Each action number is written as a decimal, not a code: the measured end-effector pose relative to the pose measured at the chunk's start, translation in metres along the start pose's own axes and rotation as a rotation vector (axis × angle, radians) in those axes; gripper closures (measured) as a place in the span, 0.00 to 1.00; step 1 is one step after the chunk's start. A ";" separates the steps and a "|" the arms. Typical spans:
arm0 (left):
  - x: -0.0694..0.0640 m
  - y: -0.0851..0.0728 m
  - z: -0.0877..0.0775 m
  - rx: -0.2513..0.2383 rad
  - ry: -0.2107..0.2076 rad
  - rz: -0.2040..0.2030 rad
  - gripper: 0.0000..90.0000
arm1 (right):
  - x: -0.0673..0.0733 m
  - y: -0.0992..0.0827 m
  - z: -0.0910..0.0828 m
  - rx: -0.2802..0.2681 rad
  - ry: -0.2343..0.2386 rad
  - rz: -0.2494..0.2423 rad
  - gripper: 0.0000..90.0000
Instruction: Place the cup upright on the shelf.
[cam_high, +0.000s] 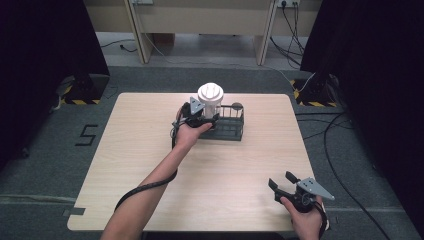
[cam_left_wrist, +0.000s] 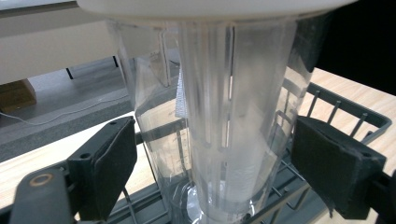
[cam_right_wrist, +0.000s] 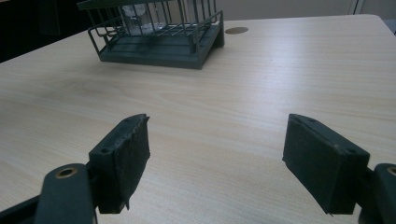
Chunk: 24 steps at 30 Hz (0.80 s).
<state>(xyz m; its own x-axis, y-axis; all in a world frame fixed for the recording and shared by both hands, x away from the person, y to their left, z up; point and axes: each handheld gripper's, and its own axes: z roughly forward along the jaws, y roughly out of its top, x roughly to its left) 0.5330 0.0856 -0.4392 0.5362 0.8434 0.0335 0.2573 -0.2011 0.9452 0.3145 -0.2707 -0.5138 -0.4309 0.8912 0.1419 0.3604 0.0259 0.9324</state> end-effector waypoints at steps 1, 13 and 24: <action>0.000 0.000 -0.001 0.001 -0.001 0.002 0.16 | 0.000 0.000 0.000 0.000 -0.001 0.002 0.26; 0.005 -0.002 -0.019 -0.001 -0.030 0.010 0.16 | -0.001 0.000 0.000 0.001 -0.002 -0.001 0.26; 0.009 -0.006 -0.037 -0.002 -0.047 -0.005 0.16 | 0.000 0.000 0.001 0.004 -0.002 -0.001 0.26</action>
<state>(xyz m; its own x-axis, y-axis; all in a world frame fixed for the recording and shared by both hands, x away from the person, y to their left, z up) 0.5060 0.1127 -0.4324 0.5723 0.8199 0.0138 0.2585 -0.1964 0.9458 0.3152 -0.2708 -0.5139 -0.4297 0.8920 0.1403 0.3633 0.0285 0.9313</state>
